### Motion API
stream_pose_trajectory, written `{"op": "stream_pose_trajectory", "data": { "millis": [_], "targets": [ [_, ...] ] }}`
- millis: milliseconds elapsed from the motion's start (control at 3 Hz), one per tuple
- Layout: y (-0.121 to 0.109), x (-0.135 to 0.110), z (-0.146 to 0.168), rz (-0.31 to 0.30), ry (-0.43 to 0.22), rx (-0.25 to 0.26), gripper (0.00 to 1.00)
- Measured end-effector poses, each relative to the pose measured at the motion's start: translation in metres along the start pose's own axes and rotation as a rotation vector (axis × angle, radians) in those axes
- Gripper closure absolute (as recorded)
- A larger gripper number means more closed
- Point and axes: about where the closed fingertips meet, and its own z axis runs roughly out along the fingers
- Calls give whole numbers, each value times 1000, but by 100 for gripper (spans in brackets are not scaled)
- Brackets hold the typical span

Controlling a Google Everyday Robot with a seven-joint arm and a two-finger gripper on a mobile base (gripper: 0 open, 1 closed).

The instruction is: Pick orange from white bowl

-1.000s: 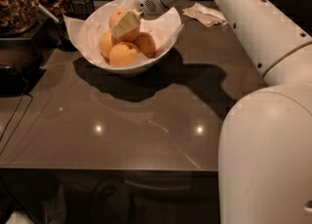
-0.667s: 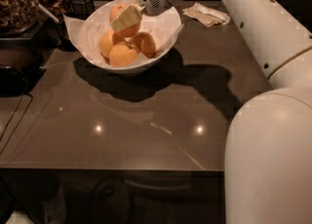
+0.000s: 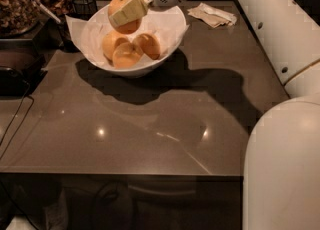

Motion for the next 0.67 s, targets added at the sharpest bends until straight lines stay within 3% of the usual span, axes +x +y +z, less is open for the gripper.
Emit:
{"op": "stream_pose_trajectory", "data": {
  "millis": [667],
  "targets": [
    [30,-15,-23,30,-7,65,100]
  ]
}}
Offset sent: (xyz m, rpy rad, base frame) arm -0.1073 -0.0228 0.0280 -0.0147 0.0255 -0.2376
